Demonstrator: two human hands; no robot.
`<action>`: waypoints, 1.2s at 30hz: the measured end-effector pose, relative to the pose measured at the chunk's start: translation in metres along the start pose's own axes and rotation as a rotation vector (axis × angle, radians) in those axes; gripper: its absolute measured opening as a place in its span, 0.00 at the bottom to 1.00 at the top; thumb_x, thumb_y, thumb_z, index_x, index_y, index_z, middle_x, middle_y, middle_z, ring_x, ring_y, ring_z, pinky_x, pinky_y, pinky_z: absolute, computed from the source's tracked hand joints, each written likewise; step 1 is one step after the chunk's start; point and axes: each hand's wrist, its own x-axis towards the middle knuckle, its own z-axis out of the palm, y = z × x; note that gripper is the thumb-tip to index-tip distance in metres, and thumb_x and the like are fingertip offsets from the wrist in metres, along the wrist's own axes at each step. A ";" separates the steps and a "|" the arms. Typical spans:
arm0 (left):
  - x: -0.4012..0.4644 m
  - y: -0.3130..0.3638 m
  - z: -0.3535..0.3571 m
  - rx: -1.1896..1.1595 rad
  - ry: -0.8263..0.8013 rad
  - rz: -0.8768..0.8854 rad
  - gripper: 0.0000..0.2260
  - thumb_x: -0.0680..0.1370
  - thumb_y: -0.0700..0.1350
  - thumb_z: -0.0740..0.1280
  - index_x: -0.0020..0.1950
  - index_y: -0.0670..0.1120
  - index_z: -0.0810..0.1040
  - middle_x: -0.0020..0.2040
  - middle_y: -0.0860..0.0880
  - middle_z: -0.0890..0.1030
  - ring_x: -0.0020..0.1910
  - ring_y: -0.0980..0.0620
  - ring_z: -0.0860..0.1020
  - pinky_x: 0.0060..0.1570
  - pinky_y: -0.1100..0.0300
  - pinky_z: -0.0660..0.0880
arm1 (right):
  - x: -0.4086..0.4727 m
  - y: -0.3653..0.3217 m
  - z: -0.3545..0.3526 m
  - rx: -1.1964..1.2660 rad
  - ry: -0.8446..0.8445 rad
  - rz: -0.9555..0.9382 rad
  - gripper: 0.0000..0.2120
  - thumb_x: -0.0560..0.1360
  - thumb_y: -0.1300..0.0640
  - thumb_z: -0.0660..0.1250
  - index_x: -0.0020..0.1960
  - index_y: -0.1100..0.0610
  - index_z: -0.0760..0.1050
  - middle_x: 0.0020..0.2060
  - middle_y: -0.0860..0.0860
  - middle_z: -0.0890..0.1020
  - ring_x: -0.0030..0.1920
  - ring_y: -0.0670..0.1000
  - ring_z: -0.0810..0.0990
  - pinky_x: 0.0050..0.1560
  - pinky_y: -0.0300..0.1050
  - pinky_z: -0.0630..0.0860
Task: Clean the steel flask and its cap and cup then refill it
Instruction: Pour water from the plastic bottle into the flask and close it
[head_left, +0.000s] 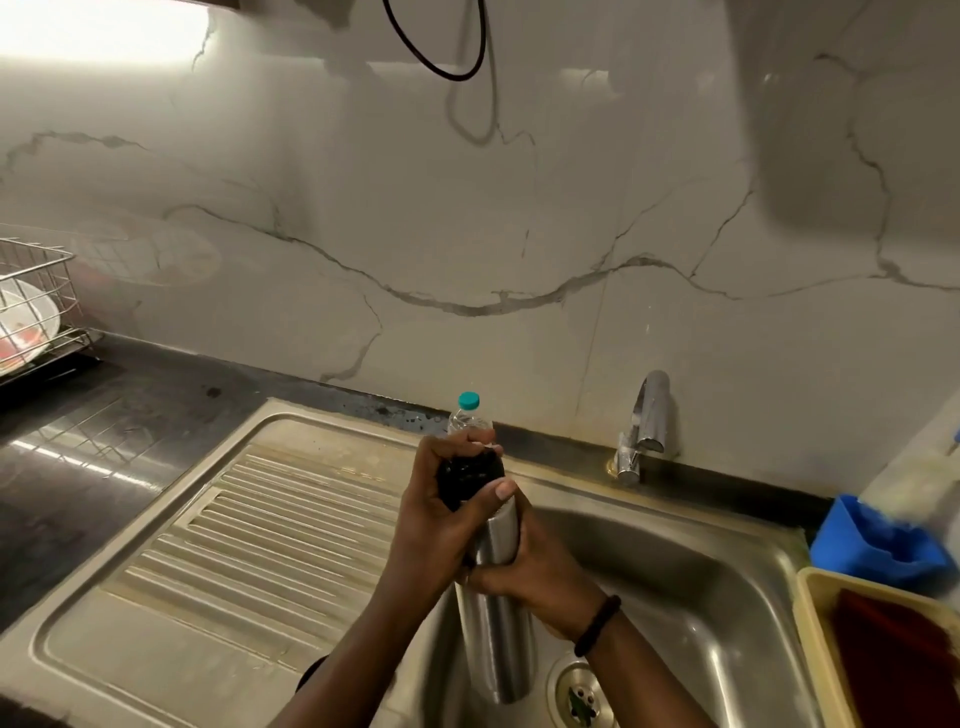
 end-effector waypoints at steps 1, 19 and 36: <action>-0.003 0.000 -0.004 0.021 -0.046 -0.033 0.25 0.73 0.52 0.73 0.66 0.50 0.69 0.67 0.52 0.77 0.66 0.52 0.77 0.63 0.56 0.78 | 0.002 0.000 0.002 0.005 0.011 -0.014 0.34 0.66 0.56 0.78 0.64 0.38 0.64 0.60 0.43 0.77 0.61 0.46 0.77 0.61 0.50 0.78; -0.125 -0.063 -0.169 0.781 -0.645 -0.485 0.34 0.68 0.51 0.76 0.66 0.66 0.59 0.64 0.57 0.71 0.61 0.56 0.74 0.62 0.56 0.75 | 0.028 -0.002 0.049 0.018 0.056 -0.045 0.35 0.63 0.55 0.81 0.62 0.40 0.66 0.55 0.40 0.79 0.54 0.39 0.79 0.56 0.44 0.78; -0.072 -0.008 -0.137 0.084 -0.154 -0.431 0.41 0.62 0.58 0.83 0.69 0.43 0.72 0.62 0.44 0.79 0.63 0.44 0.78 0.62 0.49 0.76 | 0.004 0.008 0.038 -0.141 -0.036 -0.091 0.32 0.66 0.59 0.78 0.61 0.39 0.66 0.54 0.39 0.77 0.54 0.40 0.78 0.51 0.37 0.79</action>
